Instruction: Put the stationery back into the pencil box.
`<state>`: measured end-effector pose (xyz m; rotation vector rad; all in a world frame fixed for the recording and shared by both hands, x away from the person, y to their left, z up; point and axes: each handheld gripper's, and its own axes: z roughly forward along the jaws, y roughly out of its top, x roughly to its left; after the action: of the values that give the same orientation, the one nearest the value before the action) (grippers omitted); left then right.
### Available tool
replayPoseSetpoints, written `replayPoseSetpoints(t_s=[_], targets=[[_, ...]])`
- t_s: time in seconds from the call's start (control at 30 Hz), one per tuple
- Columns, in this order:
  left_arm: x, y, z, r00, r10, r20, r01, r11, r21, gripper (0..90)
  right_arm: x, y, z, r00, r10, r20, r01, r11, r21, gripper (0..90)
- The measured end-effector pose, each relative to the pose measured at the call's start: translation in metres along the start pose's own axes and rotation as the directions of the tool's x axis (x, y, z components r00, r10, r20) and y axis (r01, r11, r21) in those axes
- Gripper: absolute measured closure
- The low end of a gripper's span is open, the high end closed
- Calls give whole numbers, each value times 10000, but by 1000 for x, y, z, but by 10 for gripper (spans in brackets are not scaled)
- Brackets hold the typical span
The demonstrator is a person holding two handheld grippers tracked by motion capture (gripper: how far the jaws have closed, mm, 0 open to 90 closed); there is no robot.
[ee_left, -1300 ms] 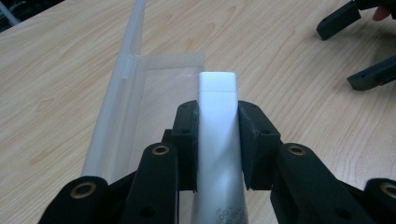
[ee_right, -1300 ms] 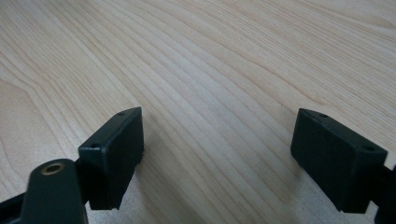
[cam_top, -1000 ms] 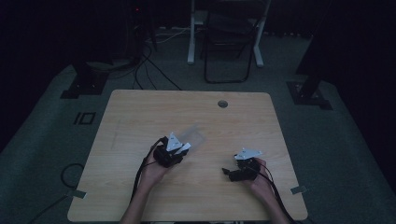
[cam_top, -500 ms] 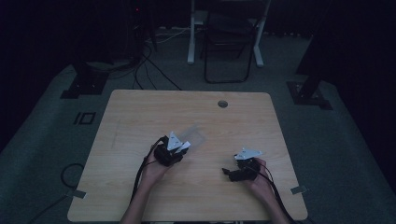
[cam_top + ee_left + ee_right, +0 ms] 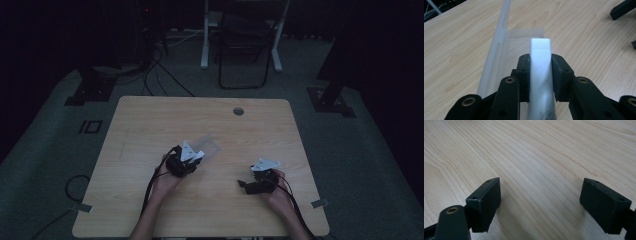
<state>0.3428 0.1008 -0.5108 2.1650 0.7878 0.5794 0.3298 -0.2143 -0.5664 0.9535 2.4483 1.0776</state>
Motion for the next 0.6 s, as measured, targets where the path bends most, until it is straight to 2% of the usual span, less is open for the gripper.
replayPoseSetpoints(t_s=[0.6], targets=[[1,-2,9,9999,-1,-132,2,10000,97,707,0,0,0,10000,-3,-2,3,10000,5,171]])
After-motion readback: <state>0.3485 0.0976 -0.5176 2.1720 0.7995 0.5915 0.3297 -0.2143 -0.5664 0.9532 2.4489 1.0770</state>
